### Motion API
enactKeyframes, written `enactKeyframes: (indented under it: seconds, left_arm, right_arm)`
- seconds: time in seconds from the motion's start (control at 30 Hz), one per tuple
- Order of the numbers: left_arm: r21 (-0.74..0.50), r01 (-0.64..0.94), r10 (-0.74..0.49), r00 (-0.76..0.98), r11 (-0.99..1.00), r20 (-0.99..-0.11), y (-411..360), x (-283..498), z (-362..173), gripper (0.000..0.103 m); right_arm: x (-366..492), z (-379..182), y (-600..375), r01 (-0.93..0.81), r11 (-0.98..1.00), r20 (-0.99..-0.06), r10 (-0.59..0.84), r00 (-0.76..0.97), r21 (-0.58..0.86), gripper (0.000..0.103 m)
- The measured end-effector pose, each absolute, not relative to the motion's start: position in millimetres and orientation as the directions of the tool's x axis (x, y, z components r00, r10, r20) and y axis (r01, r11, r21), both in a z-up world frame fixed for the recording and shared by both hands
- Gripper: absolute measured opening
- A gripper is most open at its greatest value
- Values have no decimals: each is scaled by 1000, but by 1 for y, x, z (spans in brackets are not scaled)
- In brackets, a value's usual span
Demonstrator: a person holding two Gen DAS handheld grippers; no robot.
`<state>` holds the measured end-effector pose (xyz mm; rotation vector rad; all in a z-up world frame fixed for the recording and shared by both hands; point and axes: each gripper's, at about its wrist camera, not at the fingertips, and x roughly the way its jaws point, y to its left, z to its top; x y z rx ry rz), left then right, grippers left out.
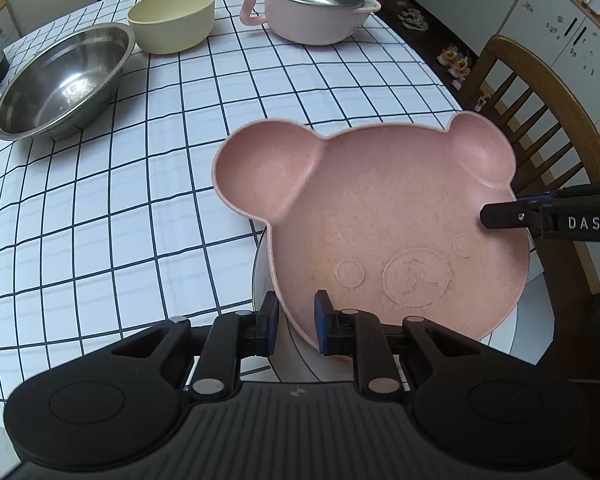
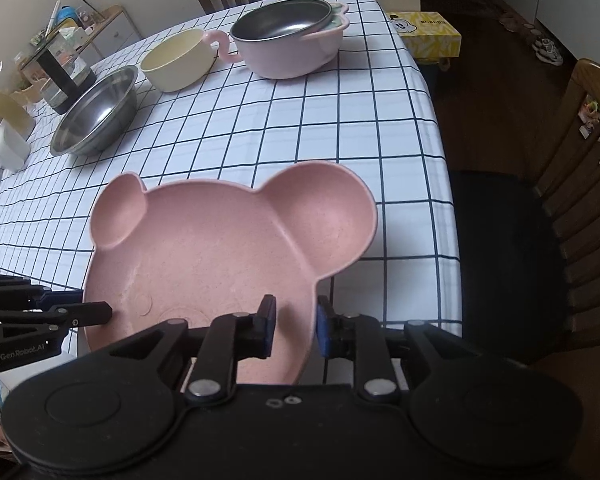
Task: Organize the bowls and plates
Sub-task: 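Lower the pink bear plate onto the white plates and open both grippers, then move both grippers to the steel bowl's rim and close them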
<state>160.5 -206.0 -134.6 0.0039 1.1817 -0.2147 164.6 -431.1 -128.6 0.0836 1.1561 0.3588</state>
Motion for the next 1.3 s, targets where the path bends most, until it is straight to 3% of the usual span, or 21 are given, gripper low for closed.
enactKeyframes:
  seconds: [0.33,0.7,0.8,0.87,0.93,1.3]
  left_arm:
    - [-115,146,-164,393,983,-905,-201,158,-126,18]
    - [-132,174,-201,475,976,-856,-199,148,-100,20]
    - [-129,180,-204,504,975,-839,-198,144,-93,36]
    - [-132,174,-206,527,976,-825,-195,141,-88,56]
    - [-129,166,-201,553,978,-808,-190,138,-83,65]
    - [-112,114,-159,642,987,-750,-146,139,-56,73]
  right_arm:
    - [154,-111,-436,-274,934,-852,329,406,230,45]
    - [140,-86,-422,-340,918,-818,350,456,203,55]
    - [137,-78,-414,-377,907,-805,363,469,190,60]
    - [136,-74,-408,-393,902,-797,366,480,177,64]
    - [135,-71,-405,-399,899,-794,373,480,180,64]
    - [134,-45,-373,-409,894,-751,396,528,184,84]
